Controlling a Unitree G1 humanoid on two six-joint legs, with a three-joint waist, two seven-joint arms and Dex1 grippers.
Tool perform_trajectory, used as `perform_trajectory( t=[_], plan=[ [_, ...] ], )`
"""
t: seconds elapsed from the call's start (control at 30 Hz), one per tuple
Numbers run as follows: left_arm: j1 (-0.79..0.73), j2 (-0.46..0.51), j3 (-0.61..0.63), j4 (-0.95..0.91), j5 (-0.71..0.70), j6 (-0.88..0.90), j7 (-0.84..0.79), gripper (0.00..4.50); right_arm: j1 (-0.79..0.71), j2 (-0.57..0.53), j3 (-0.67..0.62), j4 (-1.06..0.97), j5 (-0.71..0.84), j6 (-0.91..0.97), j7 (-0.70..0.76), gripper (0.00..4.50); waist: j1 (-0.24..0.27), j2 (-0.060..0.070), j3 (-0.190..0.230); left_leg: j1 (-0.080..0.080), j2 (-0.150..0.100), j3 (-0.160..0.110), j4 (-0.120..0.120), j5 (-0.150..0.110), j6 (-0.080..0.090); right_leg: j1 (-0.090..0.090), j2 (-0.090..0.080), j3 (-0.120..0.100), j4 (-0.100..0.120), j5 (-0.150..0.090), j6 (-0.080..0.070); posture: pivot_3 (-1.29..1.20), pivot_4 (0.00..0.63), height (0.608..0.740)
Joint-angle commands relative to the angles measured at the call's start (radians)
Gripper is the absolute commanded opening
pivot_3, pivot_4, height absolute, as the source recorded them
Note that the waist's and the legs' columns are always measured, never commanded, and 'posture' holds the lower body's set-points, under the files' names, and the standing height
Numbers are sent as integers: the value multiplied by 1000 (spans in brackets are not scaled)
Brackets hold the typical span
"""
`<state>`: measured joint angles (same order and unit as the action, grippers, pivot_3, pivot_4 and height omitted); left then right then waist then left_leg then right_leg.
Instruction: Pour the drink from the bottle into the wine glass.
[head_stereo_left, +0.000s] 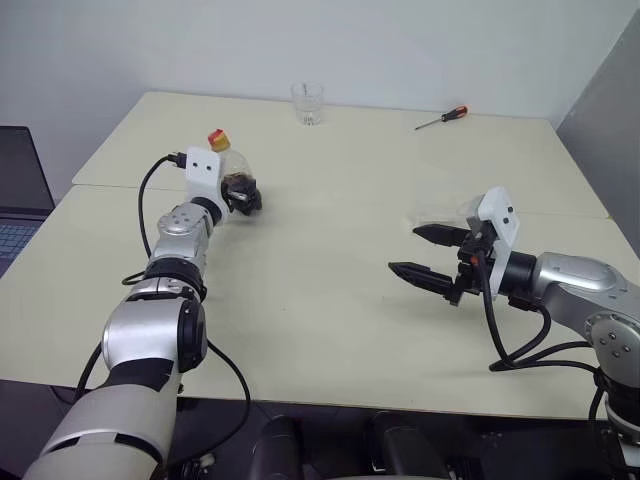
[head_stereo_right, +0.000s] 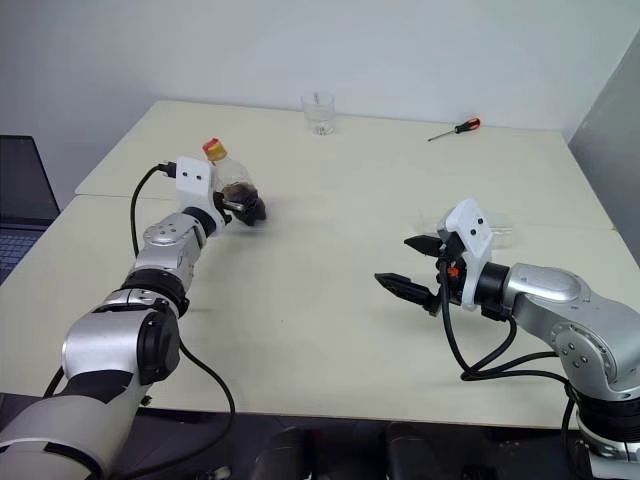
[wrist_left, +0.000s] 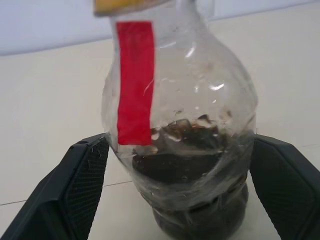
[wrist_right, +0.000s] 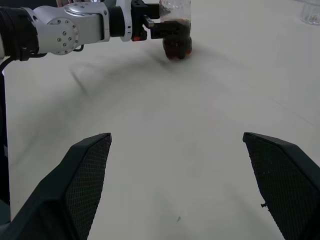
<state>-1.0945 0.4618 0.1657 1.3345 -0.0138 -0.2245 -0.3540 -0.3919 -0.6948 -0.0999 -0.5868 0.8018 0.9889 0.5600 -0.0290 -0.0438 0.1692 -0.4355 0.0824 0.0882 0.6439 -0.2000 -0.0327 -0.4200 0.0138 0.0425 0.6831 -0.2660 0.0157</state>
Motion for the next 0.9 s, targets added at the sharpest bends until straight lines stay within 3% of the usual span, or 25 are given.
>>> perform_trajectory(
  t=[0.03, 0.07, 0.17, 0.27, 0.4, 0.6, 0.9],
  plan=[
    [-39, 10, 18, -7, 7, -35, 31, 4412, 0, -15, -36, -28, 10, -9, -7, 4500, 0, 0, 0, 0, 0, 0, 0, 0, 0, 0, 0, 0, 0, 0, 0, 0, 150, 740],
    [-40, 7, 26, -5, 1, -36, 37, 4412, 1, -16, -39, -28, 10, -9, -10, 4500, 0, 0, 0, 0, 0, 0, 0, 0, 0, 0, 0, 0, 0, 0, 0, 0, 150, 740],
    [-40, 1, 30, -1, 5, -29, 45, 3853, 6, -21, -46, -30, 14, -10, -14, 4500, 0, 0, 0, 0, 0, 0, 0, 0, 0, 0, 0, 0, 0, 0, 0, 0, 150, 740],
    [-38, -28, 23, 2, 14, -29, 29, 2947, 3, -30, -48, -28, 11, -14, -15, 4500, 0, 0, 0, 0, 0, 0, 0, 0, 0, 0, 0, 0, 0, 0, 0, 0, 150, 740],
    [-42, -55, 35, 1, 7, -31, 24, 2232, -5, -40, -54, -22, 9, -18, -16, 4500, 1, 0, 0, 0, 0, 0, 0, 0, 0, 0, 0, 0, 0, 0, 0, 0, 150, 740],
    [-39, -70, 47, -5, 4, -42, -7, 1948, 4, -49, -65, -27, 9, -19, -22, 4500, 1, 0, 0, 0, 0, 0, 0, 0, 0, 0, 0, 0, 0, 0, 0, 0, 150, 740],
    [39, -69, 34, -88, -25, -131, -281, 1885, 46, -70, -103, -35, 8, -29, -12, 4500, 1, 0, 0, 0, 0, 0, 0, 0, 0, 0, 0, 0, 0, 0, 0, 0, 150, 740]
  ],
)
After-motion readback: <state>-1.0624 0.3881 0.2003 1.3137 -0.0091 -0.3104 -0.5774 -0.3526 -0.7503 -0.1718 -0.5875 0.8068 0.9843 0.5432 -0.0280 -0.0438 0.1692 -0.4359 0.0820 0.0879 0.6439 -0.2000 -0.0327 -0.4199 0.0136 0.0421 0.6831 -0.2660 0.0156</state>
